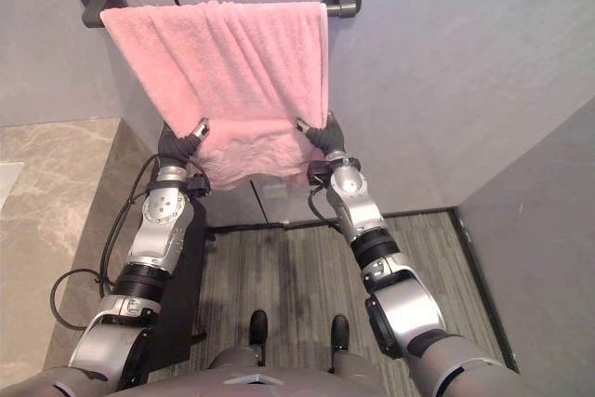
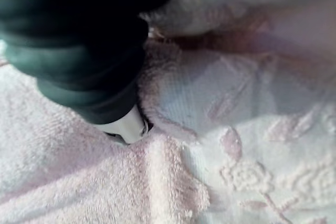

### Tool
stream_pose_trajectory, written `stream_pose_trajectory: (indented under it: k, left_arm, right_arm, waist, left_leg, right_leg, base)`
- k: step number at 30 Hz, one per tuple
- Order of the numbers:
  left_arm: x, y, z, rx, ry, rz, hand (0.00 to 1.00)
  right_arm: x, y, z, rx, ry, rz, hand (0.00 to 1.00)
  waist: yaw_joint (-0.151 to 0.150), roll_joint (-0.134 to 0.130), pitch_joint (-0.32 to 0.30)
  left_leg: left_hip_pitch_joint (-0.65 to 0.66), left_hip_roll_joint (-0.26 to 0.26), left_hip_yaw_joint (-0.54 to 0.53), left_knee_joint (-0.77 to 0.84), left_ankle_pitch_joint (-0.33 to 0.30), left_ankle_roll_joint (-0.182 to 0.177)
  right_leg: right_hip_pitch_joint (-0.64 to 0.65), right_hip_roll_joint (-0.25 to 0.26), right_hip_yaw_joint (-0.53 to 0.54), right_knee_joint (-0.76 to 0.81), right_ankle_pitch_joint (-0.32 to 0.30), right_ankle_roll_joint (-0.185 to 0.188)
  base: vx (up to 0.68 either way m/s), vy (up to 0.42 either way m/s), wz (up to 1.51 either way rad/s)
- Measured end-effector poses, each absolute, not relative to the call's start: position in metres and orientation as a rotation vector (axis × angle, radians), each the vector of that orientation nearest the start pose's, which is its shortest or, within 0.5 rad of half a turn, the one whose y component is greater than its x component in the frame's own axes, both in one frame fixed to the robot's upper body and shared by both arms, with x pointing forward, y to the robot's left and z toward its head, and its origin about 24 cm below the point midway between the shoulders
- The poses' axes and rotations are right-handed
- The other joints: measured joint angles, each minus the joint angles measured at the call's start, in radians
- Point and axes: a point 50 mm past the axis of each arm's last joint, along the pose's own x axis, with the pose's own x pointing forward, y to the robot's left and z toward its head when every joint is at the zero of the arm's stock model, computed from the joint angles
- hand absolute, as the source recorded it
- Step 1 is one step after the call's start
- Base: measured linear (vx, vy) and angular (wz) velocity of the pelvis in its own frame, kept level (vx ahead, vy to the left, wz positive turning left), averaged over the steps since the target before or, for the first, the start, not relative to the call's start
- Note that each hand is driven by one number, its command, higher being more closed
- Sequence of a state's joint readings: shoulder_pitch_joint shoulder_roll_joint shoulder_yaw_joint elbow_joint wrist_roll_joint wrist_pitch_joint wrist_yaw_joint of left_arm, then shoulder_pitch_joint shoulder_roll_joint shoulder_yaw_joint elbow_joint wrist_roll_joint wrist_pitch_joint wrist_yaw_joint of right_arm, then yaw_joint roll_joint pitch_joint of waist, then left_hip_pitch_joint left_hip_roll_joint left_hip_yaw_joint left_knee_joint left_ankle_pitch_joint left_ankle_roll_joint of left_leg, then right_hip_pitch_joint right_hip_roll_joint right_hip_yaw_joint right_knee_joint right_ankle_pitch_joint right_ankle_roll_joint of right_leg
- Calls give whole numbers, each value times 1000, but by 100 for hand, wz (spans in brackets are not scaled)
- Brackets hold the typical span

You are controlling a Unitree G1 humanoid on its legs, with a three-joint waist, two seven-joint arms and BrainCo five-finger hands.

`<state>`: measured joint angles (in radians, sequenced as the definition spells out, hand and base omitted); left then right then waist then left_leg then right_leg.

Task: Organize washtable

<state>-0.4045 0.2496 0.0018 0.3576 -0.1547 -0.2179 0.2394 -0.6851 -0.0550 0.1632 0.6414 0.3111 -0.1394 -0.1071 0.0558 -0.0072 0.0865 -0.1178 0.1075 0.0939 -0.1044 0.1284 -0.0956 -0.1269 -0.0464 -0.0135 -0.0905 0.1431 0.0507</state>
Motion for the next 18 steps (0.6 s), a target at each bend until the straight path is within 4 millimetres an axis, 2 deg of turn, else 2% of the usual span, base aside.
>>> stream_pose_trajectory:
  k: [5, 9, 11, 18]
  left_arm:
    - [327, 200, 98, 23, -251, 248, 0]
    - [326, 211, 96, -17, -236, 311, 0]
    - [326, 212, 94, -20, -225, 318, 0]
    - [327, 212, 87, -35, -191, 304, 0]
  right_arm:
    - [369, -96, 101, 146, -75, 106, 0]
    - [370, -119, 84, 97, 6, 23, 0]
    - [370, -130, 84, 89, 11, -12, 0]
    - [371, -139, 87, 75, 3, -31, 0]
  waist:
    - [-2, 0, 0]
    - [-3, -1, 0]
    - [-7, -1, 0]
    - [-19, -1, 0]
  left_leg:
    - [0, 0, 0, 0, 0, 0]
    - [-3, 0, -1, 0, 1, 0]
    - [-9, 1, -2, 0, 6, -2]
    - [-8, 3, -2, 0, 8, -4]
  right_leg:
    - [0, 0, 0, 0, 0, 0]
    - [-4, 0, 0, 0, 1, 0]
    - [-10, 0, -1, 0, 2, 1]
    - [-11, 4, 1, 0, 4, -1]
  base:
    - [0, 0, 0]
    - [0, 0, 0]
    - [0, 0, 0]
    - [0, 0, 0]
